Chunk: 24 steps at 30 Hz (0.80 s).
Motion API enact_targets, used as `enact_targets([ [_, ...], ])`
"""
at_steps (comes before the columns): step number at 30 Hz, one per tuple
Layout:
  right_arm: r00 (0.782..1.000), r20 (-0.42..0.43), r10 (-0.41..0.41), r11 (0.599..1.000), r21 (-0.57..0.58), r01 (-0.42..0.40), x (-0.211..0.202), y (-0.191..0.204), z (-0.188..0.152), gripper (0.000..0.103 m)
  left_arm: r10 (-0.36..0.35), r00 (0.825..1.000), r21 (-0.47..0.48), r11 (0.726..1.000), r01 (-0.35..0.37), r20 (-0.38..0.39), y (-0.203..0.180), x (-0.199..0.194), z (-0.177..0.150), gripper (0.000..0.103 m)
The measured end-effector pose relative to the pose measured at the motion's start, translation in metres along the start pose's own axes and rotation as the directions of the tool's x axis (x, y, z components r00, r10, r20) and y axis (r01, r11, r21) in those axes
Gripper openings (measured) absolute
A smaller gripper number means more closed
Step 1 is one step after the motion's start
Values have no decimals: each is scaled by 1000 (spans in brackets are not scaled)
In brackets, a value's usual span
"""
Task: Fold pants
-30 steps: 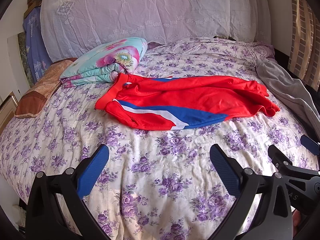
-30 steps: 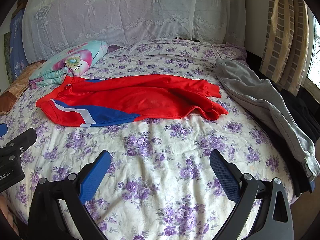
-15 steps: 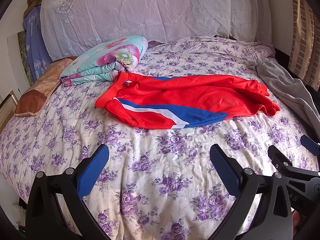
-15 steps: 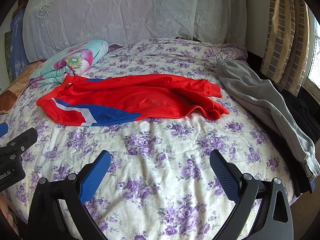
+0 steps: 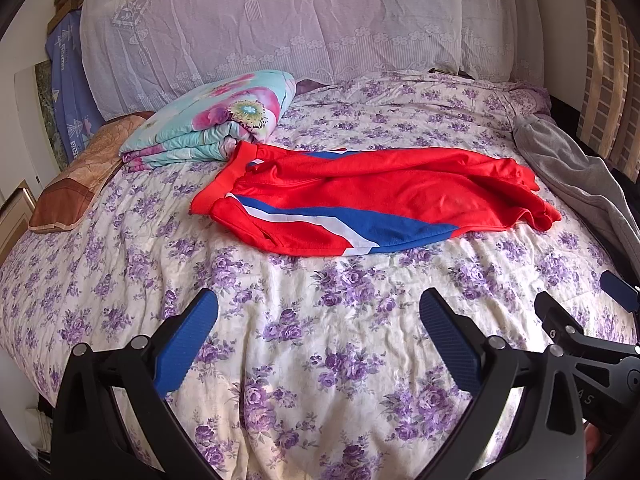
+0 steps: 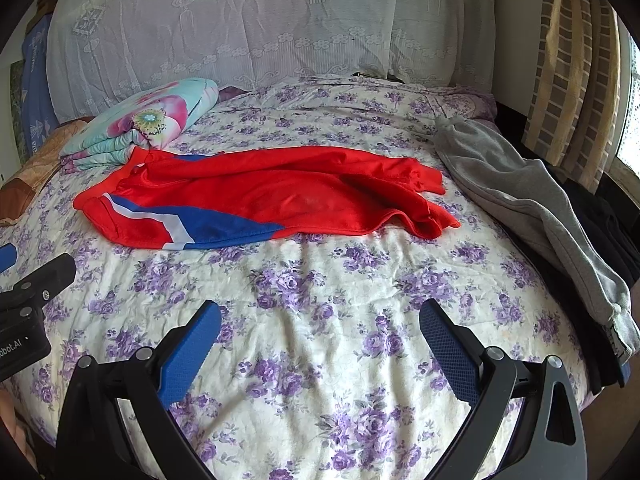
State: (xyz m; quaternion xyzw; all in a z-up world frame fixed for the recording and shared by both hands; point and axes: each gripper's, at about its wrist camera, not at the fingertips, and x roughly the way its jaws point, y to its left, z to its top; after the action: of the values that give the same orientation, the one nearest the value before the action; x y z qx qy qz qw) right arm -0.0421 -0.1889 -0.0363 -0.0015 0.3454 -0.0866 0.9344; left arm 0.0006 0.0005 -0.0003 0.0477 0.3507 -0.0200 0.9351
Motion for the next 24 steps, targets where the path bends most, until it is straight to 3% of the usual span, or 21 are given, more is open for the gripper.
enact_targets([
  [22,1000,-4,-1,1000,-3,1,3,1,-1,100,1,1000,0,1000,-1,-7,0,0,0,98],
  [24,1000,-4,-1,1000,-3,1,3,1,-2,100,2,1000,0,1000,-2,-7,3,5,-16,98],
])
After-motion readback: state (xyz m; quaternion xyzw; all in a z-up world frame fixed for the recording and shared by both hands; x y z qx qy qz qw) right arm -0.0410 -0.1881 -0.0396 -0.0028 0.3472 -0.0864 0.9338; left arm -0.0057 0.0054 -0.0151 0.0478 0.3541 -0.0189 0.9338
